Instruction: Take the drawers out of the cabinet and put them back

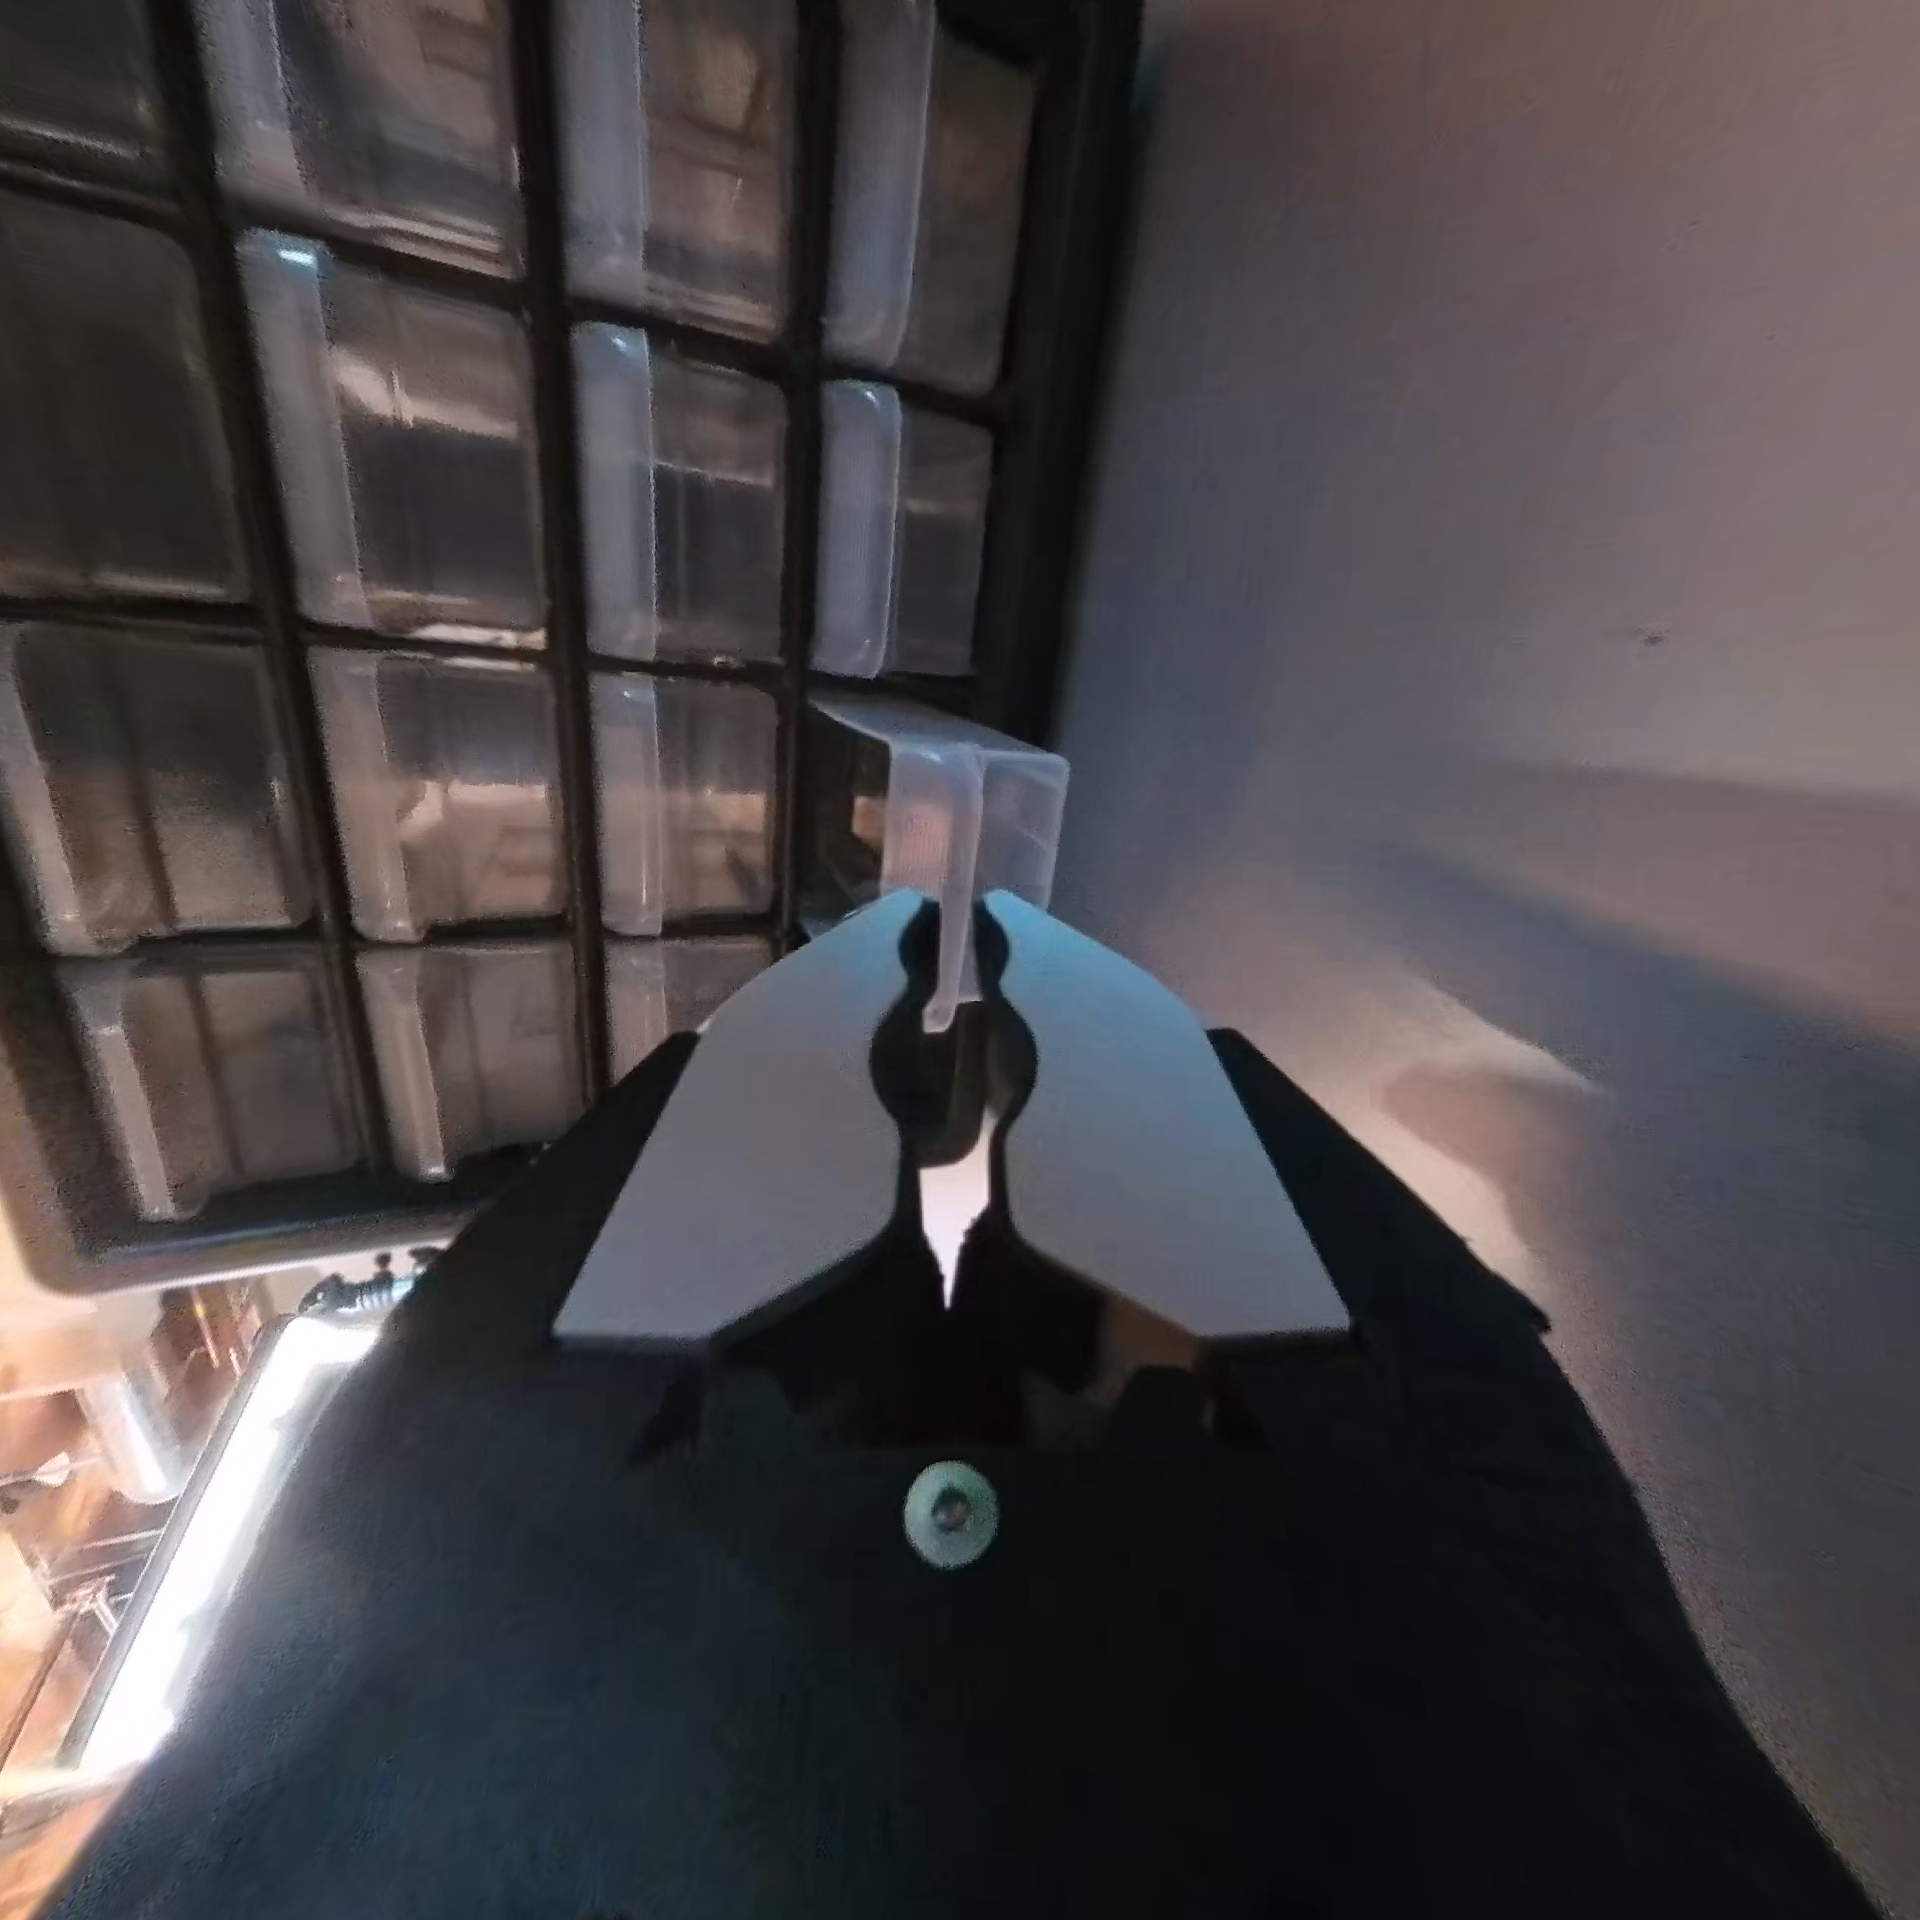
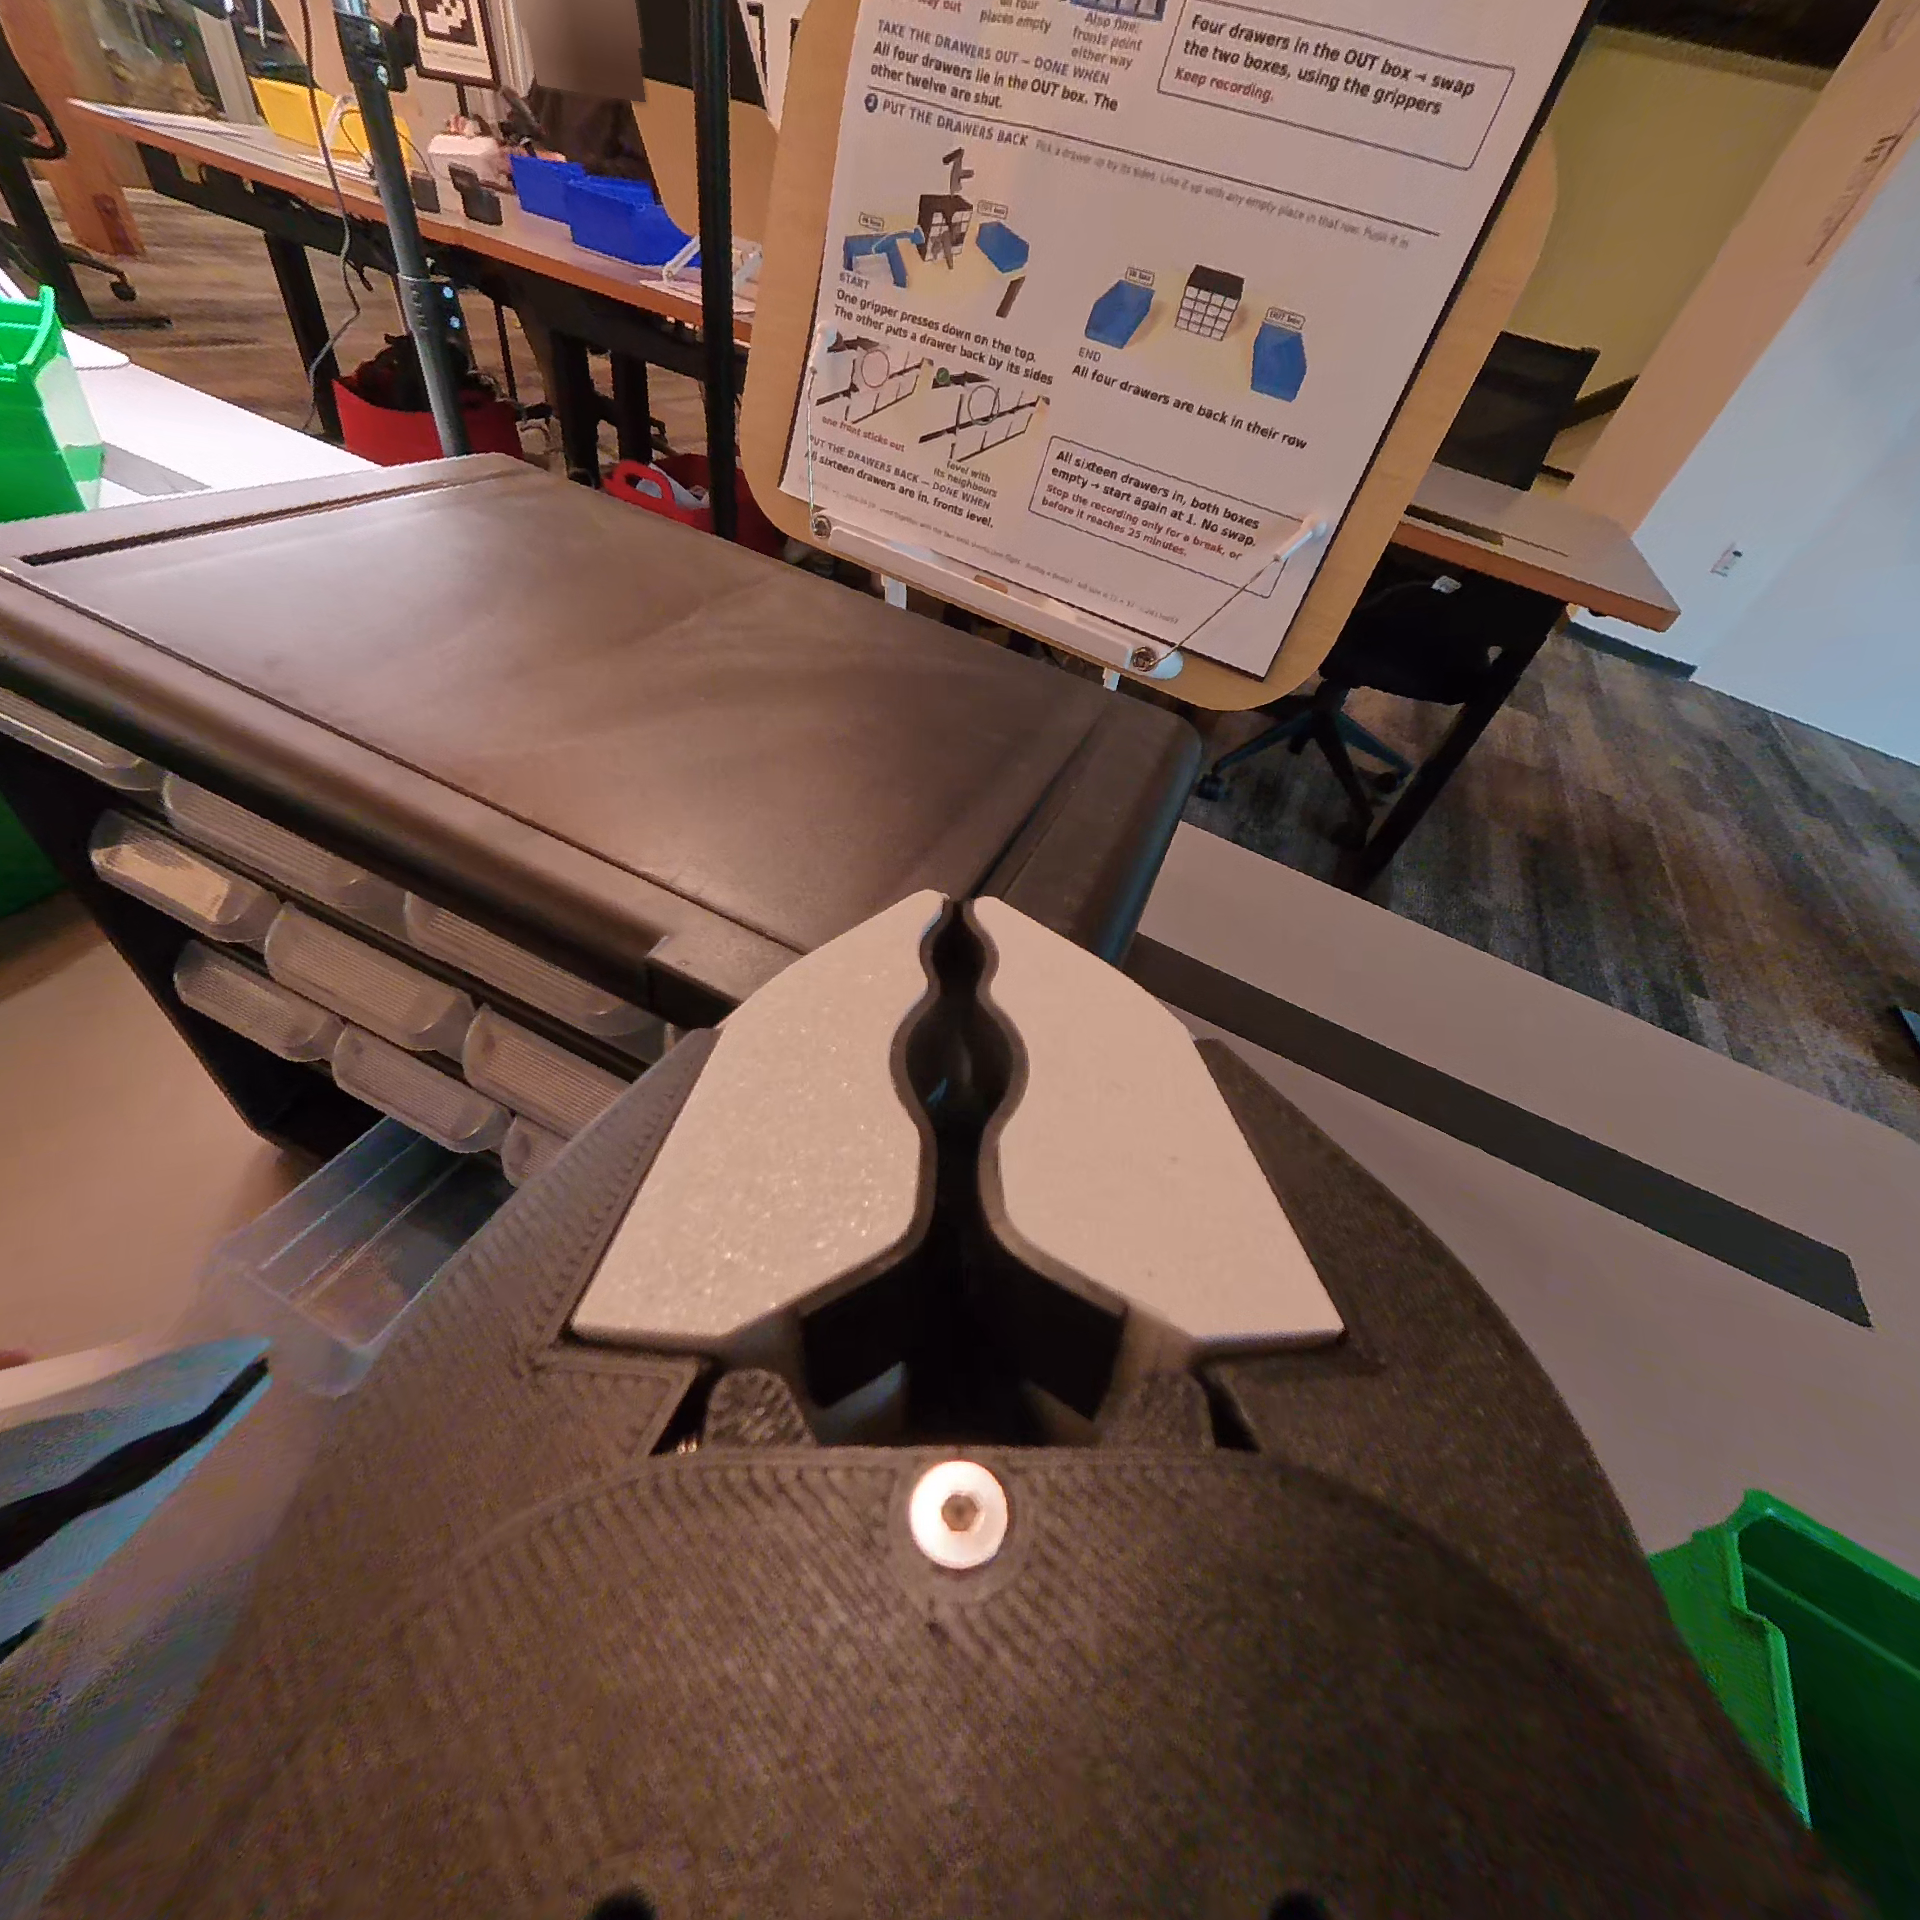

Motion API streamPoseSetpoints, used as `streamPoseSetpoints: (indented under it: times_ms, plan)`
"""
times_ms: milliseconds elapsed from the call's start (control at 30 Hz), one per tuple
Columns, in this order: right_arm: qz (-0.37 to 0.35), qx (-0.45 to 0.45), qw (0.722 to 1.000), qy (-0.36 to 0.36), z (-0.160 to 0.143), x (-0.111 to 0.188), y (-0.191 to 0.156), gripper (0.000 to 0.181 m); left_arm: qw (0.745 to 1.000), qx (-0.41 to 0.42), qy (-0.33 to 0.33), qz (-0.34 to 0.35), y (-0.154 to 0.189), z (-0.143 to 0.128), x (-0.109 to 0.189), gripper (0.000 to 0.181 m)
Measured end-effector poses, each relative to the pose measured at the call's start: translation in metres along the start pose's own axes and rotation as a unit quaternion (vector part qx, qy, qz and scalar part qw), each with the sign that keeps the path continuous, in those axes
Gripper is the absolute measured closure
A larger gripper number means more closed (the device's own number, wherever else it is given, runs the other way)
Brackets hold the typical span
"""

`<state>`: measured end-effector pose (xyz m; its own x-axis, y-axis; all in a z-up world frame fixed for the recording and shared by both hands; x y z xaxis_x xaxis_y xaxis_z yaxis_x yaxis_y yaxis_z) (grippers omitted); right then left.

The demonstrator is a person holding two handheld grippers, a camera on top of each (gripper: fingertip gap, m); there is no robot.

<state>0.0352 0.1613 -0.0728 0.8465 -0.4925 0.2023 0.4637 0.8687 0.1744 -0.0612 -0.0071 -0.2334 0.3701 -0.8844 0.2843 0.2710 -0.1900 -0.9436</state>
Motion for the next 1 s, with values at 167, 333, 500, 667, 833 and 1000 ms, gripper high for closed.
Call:
streamPoseSetpoints:
  times_ms: [167,333,500,667,833,1000]
  plan:
    - [0.002,0.000,1.000,0.000,0.000,0.000,0.000,0.181,1.000,-0.003,-0.003,0.008,-0.009,-0.001,-0.018,0.180]
    - [0.003,-0.001,1.000,0.004,0.000,0.000,0.000,0.181,1.000,-0.008,0.006,-0.001,-0.004,0.002,-0.011,0.181]
    - [0.000,-0.001,1.000,0.007,-0.001,0.000,0.000,0.181,1.000,-0.020,-0.011,0.010,-0.006,0.001,-0.027,0.181]
    - [-0.005,0.004,1.000,0.006,-0.001,0.000,-0.001,0.181,0.999,-0.018,-0.009,0.026,-0.016,0.000,-0.050,0.180]
    - [-0.002,-0.002,1.000,0.008,-0.001,-0.002,-0.001,0.181,0.999,-0.018,-0.003,0.033,-0.017,0.005,-0.056,0.181]
    - [-0.012,0.012,1.000,0.007,0.000,-0.002,-0.003,0.180,0.999,-0.024,-0.006,0.038,-0.016,0.000,-0.055,0.181]
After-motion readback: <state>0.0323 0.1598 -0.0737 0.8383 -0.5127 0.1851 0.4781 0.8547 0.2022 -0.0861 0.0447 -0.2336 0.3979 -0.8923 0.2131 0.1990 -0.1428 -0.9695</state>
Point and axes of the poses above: each gripper's, where its closed fingertips meet, x back along the fingers, z out of its top, y = z × x across the jaws, the point moved 7 cm from there along x, back along the fingers, and after that the axes turned 4 degrees about z, right-handed, at the moved point
